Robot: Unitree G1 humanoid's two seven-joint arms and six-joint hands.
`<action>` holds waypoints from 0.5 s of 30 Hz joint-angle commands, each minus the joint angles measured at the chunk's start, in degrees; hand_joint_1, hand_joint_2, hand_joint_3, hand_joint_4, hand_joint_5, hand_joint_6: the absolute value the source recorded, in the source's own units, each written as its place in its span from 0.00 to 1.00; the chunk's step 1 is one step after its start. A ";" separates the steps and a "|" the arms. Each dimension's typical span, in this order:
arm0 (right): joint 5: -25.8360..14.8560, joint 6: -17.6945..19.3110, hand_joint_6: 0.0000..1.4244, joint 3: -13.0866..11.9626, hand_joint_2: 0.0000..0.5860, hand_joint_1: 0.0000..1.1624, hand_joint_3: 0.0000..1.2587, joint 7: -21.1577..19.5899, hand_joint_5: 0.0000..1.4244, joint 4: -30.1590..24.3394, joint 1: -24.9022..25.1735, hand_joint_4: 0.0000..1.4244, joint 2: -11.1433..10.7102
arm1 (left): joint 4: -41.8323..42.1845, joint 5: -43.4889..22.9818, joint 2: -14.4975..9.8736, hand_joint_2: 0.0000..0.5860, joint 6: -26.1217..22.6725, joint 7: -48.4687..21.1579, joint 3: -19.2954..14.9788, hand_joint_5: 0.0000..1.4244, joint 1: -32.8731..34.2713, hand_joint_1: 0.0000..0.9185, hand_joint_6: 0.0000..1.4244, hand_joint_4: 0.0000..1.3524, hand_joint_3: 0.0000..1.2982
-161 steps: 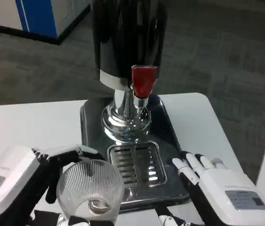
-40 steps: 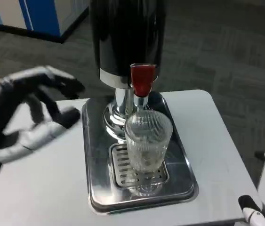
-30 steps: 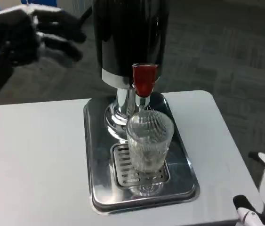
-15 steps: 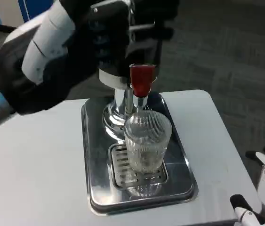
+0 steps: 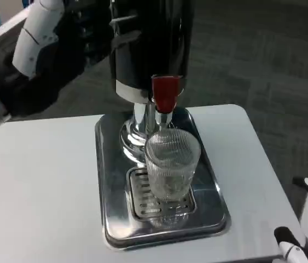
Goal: Grasp the cup under the faucet to collect the drink, then remove the cup.
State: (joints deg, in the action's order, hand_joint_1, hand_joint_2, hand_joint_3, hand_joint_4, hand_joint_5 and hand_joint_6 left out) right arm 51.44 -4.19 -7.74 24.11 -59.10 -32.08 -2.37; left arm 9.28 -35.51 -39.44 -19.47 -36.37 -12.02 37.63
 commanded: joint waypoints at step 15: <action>-2.08 0.82 0.00 -1.13 0.70 0.23 0.09 -1.32 0.02 -0.84 -1.68 0.00 -0.74 | -5.09 8.57 3.03 0.14 1.68 -7.36 7.38 0.12 -0.84 0.00 0.04 0.09 0.17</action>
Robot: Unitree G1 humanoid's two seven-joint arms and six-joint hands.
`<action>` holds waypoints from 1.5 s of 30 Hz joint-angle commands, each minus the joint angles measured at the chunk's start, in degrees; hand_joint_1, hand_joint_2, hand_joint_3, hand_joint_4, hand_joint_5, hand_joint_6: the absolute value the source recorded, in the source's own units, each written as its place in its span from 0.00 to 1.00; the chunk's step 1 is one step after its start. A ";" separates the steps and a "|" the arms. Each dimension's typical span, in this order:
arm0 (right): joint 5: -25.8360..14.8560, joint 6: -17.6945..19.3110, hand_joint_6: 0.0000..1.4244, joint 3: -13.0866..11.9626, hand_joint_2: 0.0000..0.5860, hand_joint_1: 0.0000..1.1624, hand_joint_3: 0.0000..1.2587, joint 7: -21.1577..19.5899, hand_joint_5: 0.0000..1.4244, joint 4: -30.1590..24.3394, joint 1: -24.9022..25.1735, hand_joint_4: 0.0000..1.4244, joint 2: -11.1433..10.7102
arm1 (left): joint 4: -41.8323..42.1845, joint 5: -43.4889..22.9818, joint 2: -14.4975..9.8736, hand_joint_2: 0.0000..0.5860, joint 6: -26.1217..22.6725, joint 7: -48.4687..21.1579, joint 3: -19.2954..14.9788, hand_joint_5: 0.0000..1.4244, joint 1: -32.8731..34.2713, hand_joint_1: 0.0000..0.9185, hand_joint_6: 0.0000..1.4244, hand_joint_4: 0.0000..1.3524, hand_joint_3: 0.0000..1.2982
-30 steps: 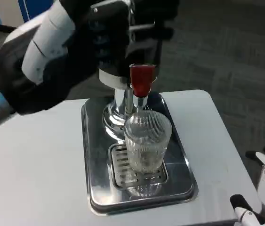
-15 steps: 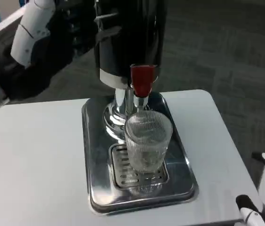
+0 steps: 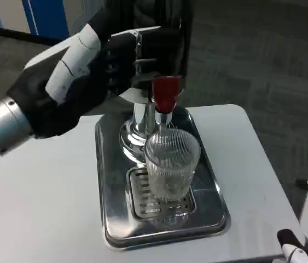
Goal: Grasp the cup under the faucet to collect the drink, then remove the cup.
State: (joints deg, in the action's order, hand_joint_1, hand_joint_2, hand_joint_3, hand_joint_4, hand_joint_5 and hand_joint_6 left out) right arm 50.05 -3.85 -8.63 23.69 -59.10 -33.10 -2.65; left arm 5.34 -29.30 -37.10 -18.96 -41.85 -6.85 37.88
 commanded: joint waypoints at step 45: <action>-2.85 0.30 0.00 -1.70 0.69 0.20 0.09 -0.85 0.02 -0.90 -1.06 0.01 -0.44 | -3.62 23.80 -4.52 0.09 24.26 -6.60 11.31 0.00 -4.71 0.00 0.00 0.00 0.06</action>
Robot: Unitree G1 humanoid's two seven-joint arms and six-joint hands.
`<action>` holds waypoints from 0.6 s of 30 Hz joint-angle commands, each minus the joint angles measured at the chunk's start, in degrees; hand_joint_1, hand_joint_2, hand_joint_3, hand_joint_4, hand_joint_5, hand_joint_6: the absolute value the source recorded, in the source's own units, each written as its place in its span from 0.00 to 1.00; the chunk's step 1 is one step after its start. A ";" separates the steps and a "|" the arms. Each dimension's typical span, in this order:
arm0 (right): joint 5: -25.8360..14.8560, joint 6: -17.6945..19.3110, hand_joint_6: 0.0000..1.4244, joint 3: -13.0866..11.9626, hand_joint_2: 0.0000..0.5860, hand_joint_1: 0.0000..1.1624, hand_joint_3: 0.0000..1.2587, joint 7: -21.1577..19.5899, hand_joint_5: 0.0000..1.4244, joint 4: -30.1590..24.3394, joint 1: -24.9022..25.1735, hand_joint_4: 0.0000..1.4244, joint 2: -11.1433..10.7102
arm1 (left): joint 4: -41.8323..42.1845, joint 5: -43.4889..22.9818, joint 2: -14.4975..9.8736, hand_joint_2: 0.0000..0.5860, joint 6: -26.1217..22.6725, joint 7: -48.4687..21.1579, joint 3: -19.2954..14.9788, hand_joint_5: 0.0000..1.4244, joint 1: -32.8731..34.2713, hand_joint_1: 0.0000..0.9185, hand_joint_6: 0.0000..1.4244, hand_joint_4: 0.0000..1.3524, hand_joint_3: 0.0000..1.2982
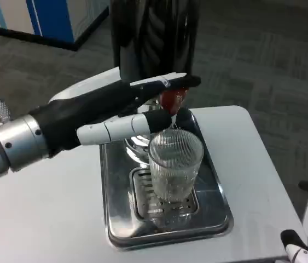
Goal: Grasp the cup under the faucet to collect the drink, then remove the cup.
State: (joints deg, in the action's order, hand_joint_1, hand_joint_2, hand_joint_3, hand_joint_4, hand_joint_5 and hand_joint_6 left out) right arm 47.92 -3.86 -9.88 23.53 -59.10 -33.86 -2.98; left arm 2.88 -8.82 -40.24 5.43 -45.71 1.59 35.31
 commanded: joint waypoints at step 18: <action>-0.96 -0.27 0.00 -0.29 0.69 0.20 0.09 -0.27 0.02 -0.90 0.58 0.01 -0.17 | -0.82 6.79 -3.18 0.07 3.96 -1.94 4.03 0.00 -2.63 0.00 0.00 0.00 0.05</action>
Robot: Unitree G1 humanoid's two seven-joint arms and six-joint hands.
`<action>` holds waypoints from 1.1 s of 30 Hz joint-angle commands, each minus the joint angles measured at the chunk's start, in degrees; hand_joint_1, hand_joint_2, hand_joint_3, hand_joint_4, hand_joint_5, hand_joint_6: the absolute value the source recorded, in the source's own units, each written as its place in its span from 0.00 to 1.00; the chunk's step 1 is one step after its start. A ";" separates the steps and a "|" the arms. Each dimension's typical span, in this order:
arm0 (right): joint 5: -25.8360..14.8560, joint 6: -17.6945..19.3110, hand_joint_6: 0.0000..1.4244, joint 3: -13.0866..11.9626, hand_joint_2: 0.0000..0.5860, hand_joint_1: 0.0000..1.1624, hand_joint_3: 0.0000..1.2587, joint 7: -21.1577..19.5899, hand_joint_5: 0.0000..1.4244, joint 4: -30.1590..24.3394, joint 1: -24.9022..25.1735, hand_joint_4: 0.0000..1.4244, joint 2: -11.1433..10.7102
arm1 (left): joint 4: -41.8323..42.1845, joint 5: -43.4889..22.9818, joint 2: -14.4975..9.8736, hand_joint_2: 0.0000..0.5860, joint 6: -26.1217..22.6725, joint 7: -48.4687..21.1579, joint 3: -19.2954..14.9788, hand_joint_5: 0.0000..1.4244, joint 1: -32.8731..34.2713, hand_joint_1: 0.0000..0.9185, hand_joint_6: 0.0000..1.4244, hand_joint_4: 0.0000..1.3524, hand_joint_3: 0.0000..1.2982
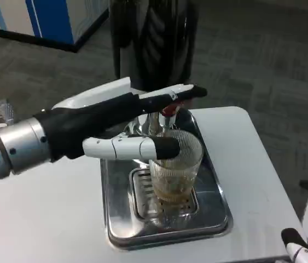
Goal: Grasp the cup under the faucet to collect the drink, then remove the cup.
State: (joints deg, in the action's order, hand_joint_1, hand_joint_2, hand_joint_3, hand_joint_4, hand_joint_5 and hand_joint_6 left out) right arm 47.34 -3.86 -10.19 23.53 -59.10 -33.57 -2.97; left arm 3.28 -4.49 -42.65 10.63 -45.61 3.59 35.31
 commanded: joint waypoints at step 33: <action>-15.77 -12.10 0.01 15.22 0.41 0.49 0.00 -6.85 0.05 13.71 20.56 0.00 -3.47 | 2.16 1.76 -2.99 0.06 -1.46 -1.89 -0.84 0.00 -4.69 0.00 0.00 0.00 0.04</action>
State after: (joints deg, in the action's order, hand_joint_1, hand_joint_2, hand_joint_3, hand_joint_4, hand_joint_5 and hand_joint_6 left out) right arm 30.63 -16.21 3.26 19.03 -47.09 -14.02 -7.04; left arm 5.52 -4.23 -44.18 10.83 -45.47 1.74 33.17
